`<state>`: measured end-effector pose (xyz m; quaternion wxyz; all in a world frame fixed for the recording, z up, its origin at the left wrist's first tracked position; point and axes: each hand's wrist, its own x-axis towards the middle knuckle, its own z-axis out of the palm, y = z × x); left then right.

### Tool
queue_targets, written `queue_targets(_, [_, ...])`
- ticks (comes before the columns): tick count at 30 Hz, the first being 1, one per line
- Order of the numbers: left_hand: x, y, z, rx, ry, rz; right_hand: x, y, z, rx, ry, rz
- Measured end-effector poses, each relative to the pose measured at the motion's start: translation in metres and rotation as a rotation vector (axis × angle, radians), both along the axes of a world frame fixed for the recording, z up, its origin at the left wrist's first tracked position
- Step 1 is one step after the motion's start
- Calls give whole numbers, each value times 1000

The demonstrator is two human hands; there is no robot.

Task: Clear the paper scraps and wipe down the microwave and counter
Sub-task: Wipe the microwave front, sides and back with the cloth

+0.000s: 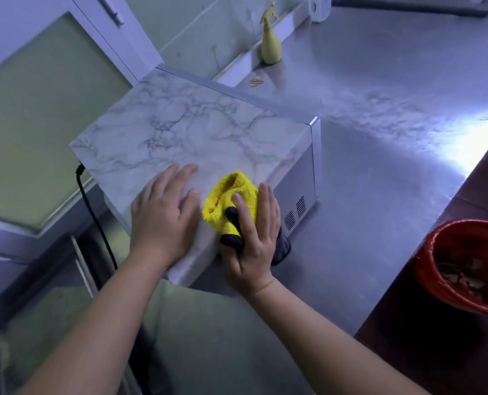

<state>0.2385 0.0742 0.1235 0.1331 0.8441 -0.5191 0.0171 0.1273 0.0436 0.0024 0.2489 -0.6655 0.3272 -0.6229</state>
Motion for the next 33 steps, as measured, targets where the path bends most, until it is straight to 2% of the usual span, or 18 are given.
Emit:
queue_targets(2, [1, -6, -2, -14, -21, 24, 8, -8, -32, -18, -42, -43])
queue_targets(3, [2, -7, -3, -20, -21, 31, 10, -10, -49, 49, -74, -43])
queue_targets(4, [3, -6, -4, -25, -18, 36, 9, -11, -66, 176, -124, -25])
queue_targets(7, [2, -4, -6, -26, -6, 39, 0, -19, -104, 757, -366, -16])
queue_targets(8, [1, -4, -5, -26, -2, 42, -1, -23, -108, 894, -396, -31])
queue_targets(10, [0, -6, -2, -25, 13, 52, -1, -28, -101, 1033, -407, -53])
queue_targets(12, [-3, -4, -1, -18, 31, 68, -5, -38, -90, 1220, -510, -95])
queue_targets(15, [-3, -3, 0, -5, 40, 74, -28, -70, -57, 1631, -911, -43])
queue_targets(17, [-3, -3, 0, 6, 37, 72, -48, -76, -26, 1718, -1053, 60])
queue_targets(18, [-3, -4, 0, 13, 36, 70, -55, -72, -9, 1684, -1062, 104])
queue_targets(20, [-2, -3, 1, 23, 33, 62, -59, -48, 20, 1493, -950, 125])
queue_targets(24, [-3, -3, 2, 7, 43, 67, -35, 26, 71, 808, -644, 163])
queue_targets(26, [-2, -2, 3, -12, 52, 49, -11, 50, 75, 506, -448, 162])
queue_targets(29, [3, -1, 2, 0, -6, -13, 11, 58, 49, 257, -84, 56])
queue_targets(31, [4, -2, 0, -15, -1, 17, 17, 51, 14, 89, -39, -21])
queue_targets(33, [3, -5, -2, -44, 22, 47, 19, 37, -22, 19, -83, -59])
